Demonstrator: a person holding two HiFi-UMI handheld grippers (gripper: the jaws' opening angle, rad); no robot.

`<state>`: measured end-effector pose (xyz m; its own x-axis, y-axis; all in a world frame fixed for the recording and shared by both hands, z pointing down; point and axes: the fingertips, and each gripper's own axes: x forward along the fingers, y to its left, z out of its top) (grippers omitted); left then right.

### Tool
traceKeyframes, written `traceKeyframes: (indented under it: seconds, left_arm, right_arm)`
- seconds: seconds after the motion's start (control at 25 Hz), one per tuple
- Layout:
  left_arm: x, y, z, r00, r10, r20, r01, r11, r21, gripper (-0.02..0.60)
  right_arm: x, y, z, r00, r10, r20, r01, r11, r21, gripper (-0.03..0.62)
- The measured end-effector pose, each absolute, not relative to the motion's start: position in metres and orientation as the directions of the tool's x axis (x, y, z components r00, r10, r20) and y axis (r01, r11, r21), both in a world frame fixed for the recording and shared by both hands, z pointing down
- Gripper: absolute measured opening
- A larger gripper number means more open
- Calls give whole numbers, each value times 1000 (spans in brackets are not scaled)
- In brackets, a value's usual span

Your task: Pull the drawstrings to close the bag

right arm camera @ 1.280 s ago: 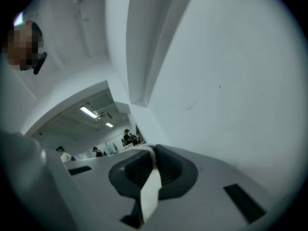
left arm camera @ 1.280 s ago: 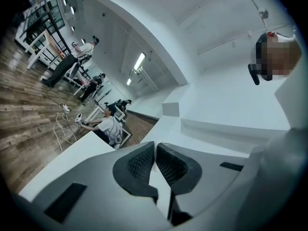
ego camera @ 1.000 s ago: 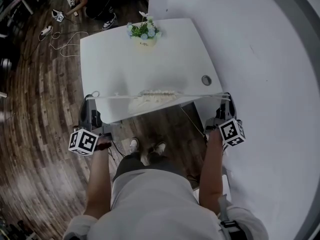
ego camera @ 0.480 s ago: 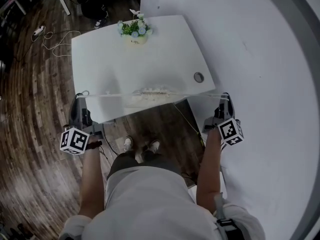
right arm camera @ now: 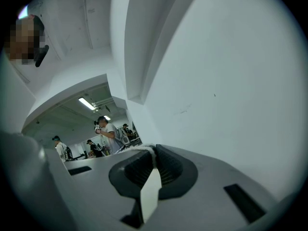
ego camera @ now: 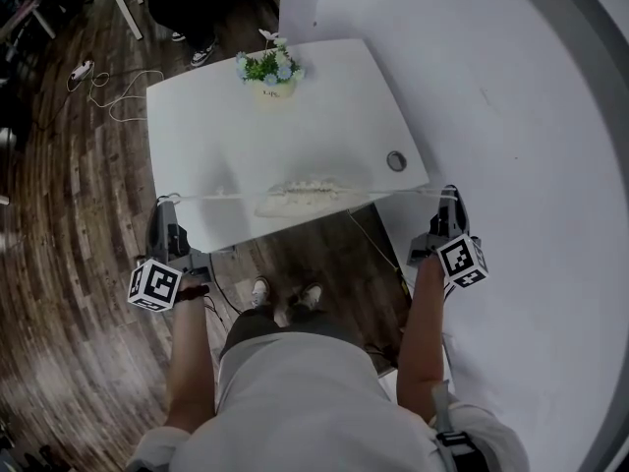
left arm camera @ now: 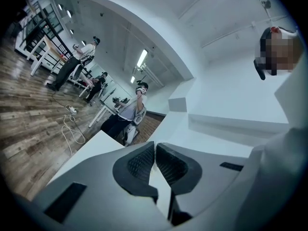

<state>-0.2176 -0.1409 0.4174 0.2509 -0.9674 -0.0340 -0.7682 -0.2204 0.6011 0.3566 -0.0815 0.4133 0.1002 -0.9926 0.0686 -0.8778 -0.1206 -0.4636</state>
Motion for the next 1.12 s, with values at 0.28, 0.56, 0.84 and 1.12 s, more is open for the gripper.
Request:
traceKeyframes:
  seconds: [0.28,0.56,0.84,1.12]
  left_arm:
    - [-233,-145,416,225,-974,-35,-782,-201,590,23]
    - [-231,-160,417,240,-970,-43,-812,-225,539,23]
    - [-235,-171,420,208,-977,-43,-807,-197,557,23]
    - [-247,-178,397,181,-980,-84,-830,-198,521,14]
  right_arm:
    - [363,-89,406,98,-992,75,-892,-121,-436,38]
    - [369,-99,395,110,-992,65,-905,-127,-406,38]
    - [379,-112,396,120,-991,57,-892,-133,-431,38]
    - [395,-127,361,124,-992,18,-935,-123,-332,38]
